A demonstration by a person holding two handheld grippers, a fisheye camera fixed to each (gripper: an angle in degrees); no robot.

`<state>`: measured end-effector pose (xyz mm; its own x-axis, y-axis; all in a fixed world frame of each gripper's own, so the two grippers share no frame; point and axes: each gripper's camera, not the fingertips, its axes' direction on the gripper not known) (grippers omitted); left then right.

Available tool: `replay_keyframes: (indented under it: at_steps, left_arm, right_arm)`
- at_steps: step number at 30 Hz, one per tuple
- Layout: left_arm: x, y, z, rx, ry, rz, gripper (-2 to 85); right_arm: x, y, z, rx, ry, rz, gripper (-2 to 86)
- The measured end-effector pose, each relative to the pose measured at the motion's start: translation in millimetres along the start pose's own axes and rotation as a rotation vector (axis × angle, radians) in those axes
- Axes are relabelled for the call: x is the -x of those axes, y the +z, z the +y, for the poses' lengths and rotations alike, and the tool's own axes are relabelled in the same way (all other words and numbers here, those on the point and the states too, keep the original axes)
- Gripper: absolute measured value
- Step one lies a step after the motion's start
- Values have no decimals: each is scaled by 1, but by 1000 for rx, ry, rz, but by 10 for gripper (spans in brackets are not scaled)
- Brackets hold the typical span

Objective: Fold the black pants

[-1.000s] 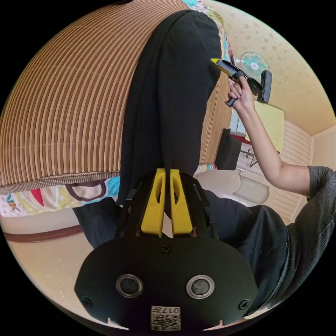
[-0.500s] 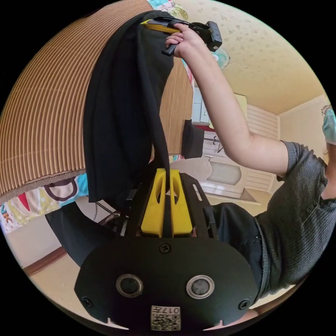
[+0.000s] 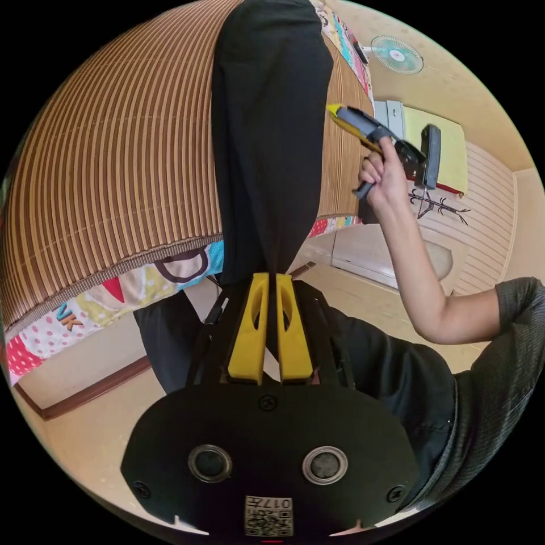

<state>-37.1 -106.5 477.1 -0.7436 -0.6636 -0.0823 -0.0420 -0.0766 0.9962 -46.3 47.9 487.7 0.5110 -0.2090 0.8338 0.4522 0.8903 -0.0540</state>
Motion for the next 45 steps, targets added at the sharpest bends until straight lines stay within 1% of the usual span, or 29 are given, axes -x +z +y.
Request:
replay_keyframes:
  at_steps: [2,4,5,7,9,11,13,14,15,16,18,21,24,25,26,27,28,29,32,35,37,38,40,41,42,44,45]
  left_arm:
    - [-2,5,-4,16,-8,8,1]
    - [-6,15,-11,48,-16,-9,0]
    - [-8,18,-14,58,-18,-14,0]
    - [-15,27,-21,87,-32,-32,0]
    - [-22,28,-23,91,-38,-10,-1]
    - [-28,25,-19,52,-24,99,-2]
    - [-32,24,-9,-55,45,419,-3]
    - [-30,27,-7,-66,33,472,-3]
    - [-26,35,-4,-68,-18,477,-1]
    - [-23,42,0,-65,-87,343,0]
    - [-21,57,-1,-42,-153,156,6]
    - [-22,78,-19,9,-216,128,31]
    - [-47,43,-36,-141,-149,1,75]
    - [-55,27,-46,-209,-125,-38,97]
    - [-57,19,-52,-238,-117,-45,109]
    - [-57,8,-68,-281,-105,-36,129]
    - [-52,1,-89,-302,-103,-8,143]
    - [-48,-2,-100,-308,-108,10,147]
    - [-35,-15,-158,-350,-121,73,158]
    - [-43,-29,-209,-388,-85,32,130]
    - [-51,-25,-245,-328,-68,4,107]
    - [-51,-23,-251,-308,-74,4,95]
    - [-47,-9,-265,-206,-112,36,59]
    - [-46,-8,-262,-202,-116,53,53]
    - [-46,-10,-252,-224,-108,98,46]
    - [-53,-13,-229,-264,-46,218,41]
    - [-59,-15,-210,-279,0,323,40]
  right_arm:
    - [-22,17,38,149,29,1,83]
    - [-27,28,60,233,29,-38,72]
    - [-25,28,71,248,6,-68,58]
    - [-21,20,78,264,-33,-38,36]
    - [-18,2,81,244,-75,-51,21]
    - [-21,-30,84,186,-86,-70,13]
    - [-27,-48,86,136,-89,-65,10]
    - [-33,-51,88,119,-88,-55,10]
    - [-36,-49,88,120,-91,-53,10]
    - [-43,-36,89,146,-108,-44,10]
    - [-51,-7,92,189,-171,-39,11]
    - [-71,15,86,250,-200,-108,17]
    - [-112,3,70,258,-129,-250,33]
    - [-135,-1,64,236,-65,-308,44]
    - [-158,-3,55,219,-11,-381,58]
    - [-169,-3,49,214,19,-420,67]
    - [-190,1,37,209,67,-505,86]
    - [-207,5,23,193,101,-595,100]
    - [-230,19,-19,160,138,-752,121]
    - [-224,34,-65,190,100,-783,117]
    - [-217,39,-86,191,80,-778,104]
    - [-212,43,-93,214,76,-776,92]
    - [-209,45,-96,265,61,-744,73]
    - [-209,40,-93,275,27,-733,61]
    - [-211,35,-90,270,12,-755,55]
    - [-226,14,-66,217,15,-901,41]
    - [-230,8,-59,204,23,-945,39]
